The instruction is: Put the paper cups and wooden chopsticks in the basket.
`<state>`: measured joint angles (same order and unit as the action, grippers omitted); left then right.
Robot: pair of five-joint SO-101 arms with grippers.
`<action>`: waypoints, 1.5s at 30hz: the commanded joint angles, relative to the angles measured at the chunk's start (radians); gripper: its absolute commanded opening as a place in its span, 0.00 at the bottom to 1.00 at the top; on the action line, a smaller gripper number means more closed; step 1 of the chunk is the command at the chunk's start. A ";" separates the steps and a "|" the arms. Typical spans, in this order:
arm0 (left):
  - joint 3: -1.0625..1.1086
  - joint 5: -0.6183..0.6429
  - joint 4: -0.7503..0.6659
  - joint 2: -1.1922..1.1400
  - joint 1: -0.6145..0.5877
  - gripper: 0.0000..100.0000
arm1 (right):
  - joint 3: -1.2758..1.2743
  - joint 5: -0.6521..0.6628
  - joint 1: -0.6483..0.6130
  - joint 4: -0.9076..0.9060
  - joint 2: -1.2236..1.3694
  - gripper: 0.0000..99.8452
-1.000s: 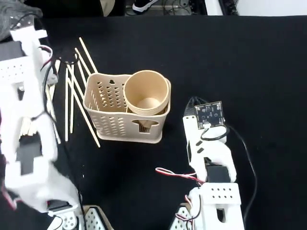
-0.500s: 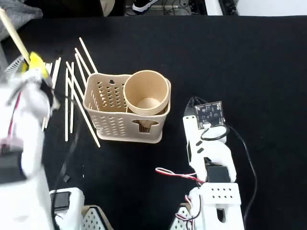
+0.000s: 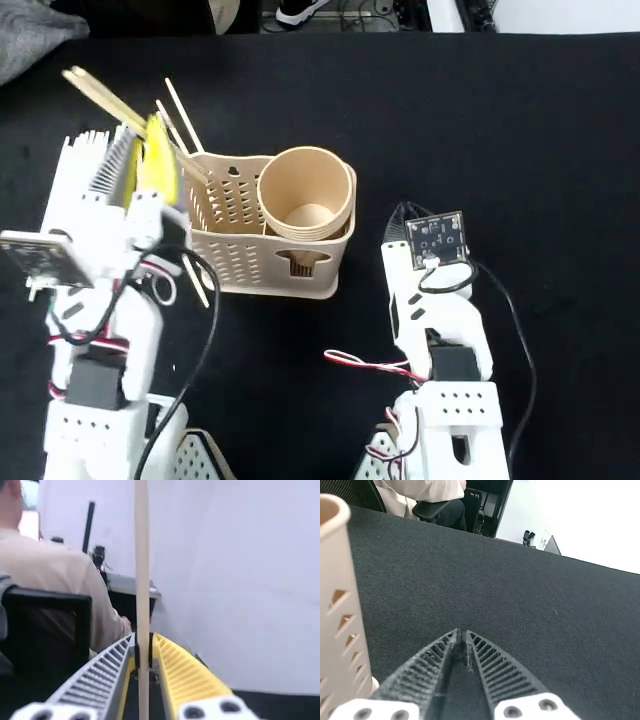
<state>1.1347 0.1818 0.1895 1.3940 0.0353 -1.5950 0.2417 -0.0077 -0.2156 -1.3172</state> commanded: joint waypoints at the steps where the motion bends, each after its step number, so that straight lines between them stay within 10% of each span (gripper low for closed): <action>1: 0.033 0.017 0.092 0.040 0.068 0.03 | 0.002 0.002 0.008 0.005 -0.001 0.01; 8: 0.042 -0.149 0.233 0.038 0.093 0.14 | 0.002 0.002 0.009 0.005 -0.001 0.01; 16: -0.226 -0.038 0.514 -0.052 -0.102 0.24 | 0.002 0.002 0.009 0.006 -0.001 0.01; 25: -0.779 0.143 0.913 -0.686 -0.348 0.24 | 0.002 0.002 0.009 0.006 -0.001 0.01; 45: -1.867 0.187 1.312 -2.142 -0.297 0.23 | 0.002 0.002 0.009 0.006 -0.001 0.01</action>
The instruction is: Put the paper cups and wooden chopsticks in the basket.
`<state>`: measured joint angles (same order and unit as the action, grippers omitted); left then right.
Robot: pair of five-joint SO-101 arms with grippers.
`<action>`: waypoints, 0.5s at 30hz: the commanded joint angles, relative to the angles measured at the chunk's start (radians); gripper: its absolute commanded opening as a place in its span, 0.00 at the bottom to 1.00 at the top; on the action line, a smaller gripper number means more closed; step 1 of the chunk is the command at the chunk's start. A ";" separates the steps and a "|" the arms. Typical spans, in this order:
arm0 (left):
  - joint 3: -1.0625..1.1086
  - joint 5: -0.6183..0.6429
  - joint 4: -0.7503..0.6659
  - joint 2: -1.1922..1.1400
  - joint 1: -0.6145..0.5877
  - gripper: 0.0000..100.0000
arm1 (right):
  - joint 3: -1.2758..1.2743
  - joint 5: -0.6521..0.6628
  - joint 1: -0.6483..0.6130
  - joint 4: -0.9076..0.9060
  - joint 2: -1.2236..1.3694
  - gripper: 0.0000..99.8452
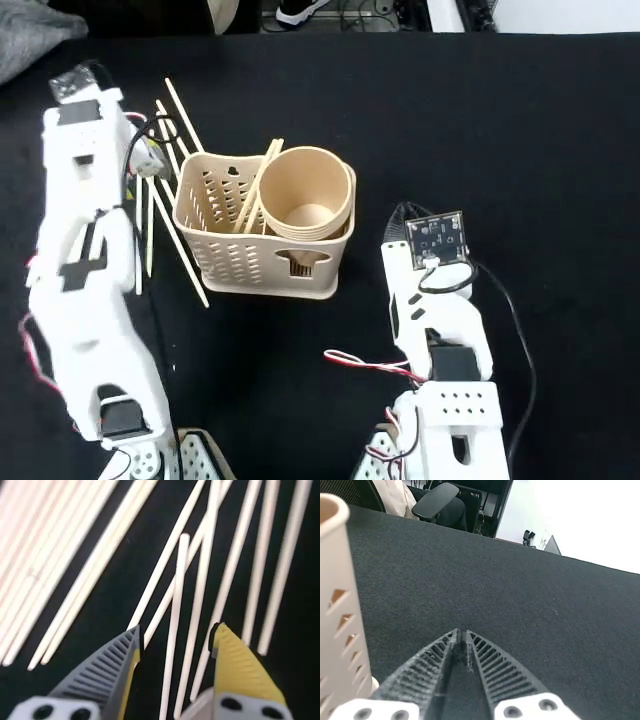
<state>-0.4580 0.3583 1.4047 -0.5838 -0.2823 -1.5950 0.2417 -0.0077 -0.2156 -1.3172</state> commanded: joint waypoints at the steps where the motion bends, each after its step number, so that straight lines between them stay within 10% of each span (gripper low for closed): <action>1: -0.335 0.011 0.129 -0.210 0.024 0.23 | 0.002 0.002 0.009 0.006 -0.001 0.01; 15: -0.992 0.011 0.356 -0.658 0.030 0.13 | 0.002 0.002 0.011 0.006 -0.001 0.01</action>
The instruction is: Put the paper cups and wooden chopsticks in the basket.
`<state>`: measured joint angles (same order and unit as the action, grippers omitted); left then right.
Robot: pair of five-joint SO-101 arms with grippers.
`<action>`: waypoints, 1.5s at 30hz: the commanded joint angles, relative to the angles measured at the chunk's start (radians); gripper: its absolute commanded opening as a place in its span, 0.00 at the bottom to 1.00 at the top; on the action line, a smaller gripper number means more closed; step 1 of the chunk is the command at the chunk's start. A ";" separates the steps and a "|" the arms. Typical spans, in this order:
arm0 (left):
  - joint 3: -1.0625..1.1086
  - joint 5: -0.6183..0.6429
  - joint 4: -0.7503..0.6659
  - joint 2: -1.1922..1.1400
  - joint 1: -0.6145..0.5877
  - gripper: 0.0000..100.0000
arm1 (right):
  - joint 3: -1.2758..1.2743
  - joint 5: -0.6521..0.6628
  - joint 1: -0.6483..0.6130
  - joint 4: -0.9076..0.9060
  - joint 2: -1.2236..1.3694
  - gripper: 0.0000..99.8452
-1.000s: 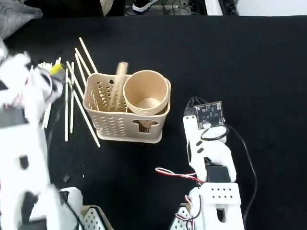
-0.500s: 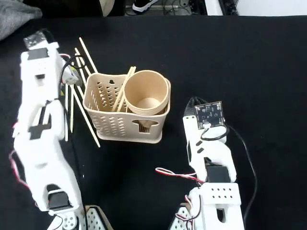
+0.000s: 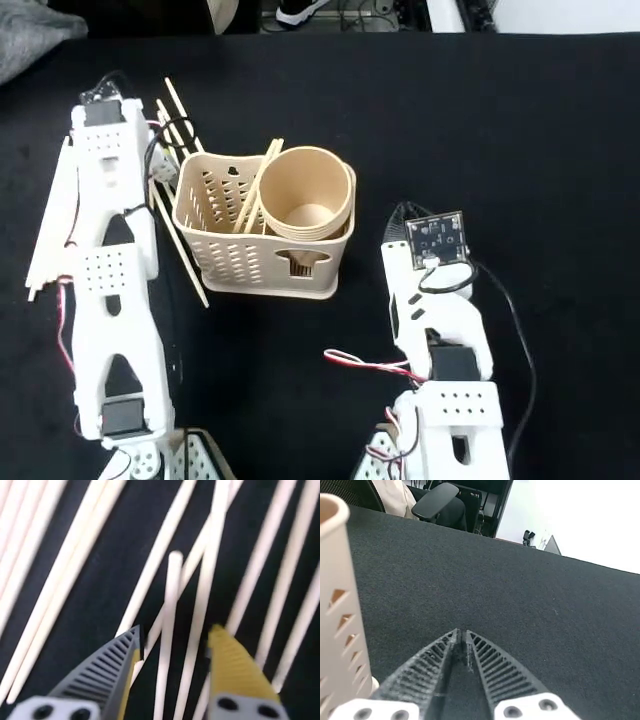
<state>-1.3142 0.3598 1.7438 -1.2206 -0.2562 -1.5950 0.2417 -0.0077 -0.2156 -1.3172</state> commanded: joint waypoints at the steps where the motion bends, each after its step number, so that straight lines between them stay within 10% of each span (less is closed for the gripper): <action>1: -0.148 0.009 0.017 -0.028 0.004 0.10 | 0.002 0.002 0.011 0.006 -0.001 0.01; 22: -0.128 -0.077 0.018 0.060 -0.016 0.03 | 0.002 0.002 0.011 0.006 -0.001 0.01; 45: 0.352 -0.233 -0.058 0.497 -0.045 0.03 | 0.004 0.002 0.011 0.006 -0.001 0.01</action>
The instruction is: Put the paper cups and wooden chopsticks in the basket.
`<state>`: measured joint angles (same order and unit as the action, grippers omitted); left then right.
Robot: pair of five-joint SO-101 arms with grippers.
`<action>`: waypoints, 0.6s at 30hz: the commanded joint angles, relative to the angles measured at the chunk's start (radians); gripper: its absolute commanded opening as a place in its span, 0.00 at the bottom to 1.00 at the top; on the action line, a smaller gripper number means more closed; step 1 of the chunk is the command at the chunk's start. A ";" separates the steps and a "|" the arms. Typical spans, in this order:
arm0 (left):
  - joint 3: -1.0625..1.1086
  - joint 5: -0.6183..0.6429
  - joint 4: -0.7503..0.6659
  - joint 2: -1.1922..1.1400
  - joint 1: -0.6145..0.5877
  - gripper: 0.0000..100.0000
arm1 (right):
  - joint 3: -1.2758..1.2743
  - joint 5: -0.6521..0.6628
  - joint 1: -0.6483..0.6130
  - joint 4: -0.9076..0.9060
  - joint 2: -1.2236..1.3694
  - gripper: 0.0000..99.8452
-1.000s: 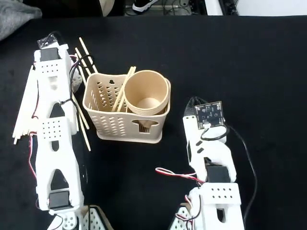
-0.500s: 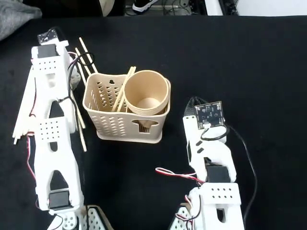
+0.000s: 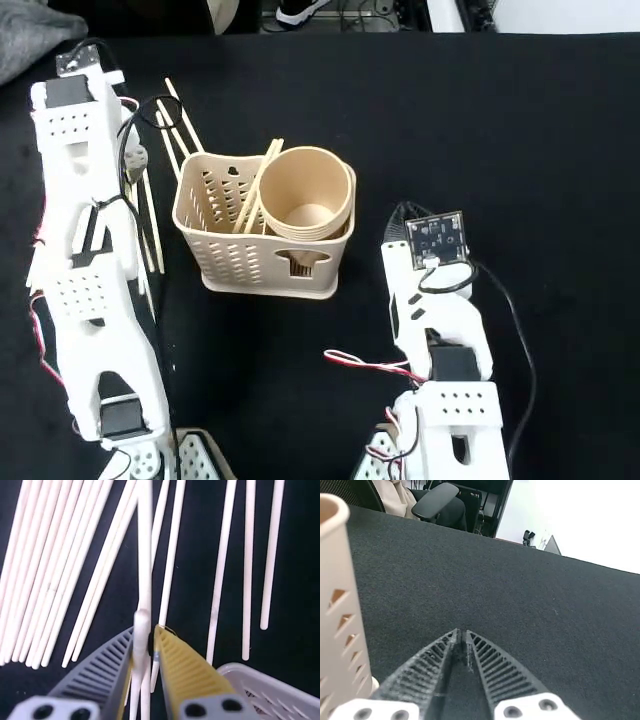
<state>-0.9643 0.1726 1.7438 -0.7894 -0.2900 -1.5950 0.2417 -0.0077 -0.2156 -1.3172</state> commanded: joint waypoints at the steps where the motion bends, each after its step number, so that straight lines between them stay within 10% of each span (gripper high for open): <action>1: 0.002 -0.055 -0.071 0.064 -0.012 0.03 | 0.004 0.002 0.011 0.006 -0.001 0.01; 18: 0.128 -0.101 -0.374 -0.057 -0.041 0.03 | 0.004 0.002 0.011 0.006 -0.001 0.01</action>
<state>-0.8170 0.0775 1.3817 -0.8569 -0.3268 -1.5950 0.2417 -0.0077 -0.2156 -1.3172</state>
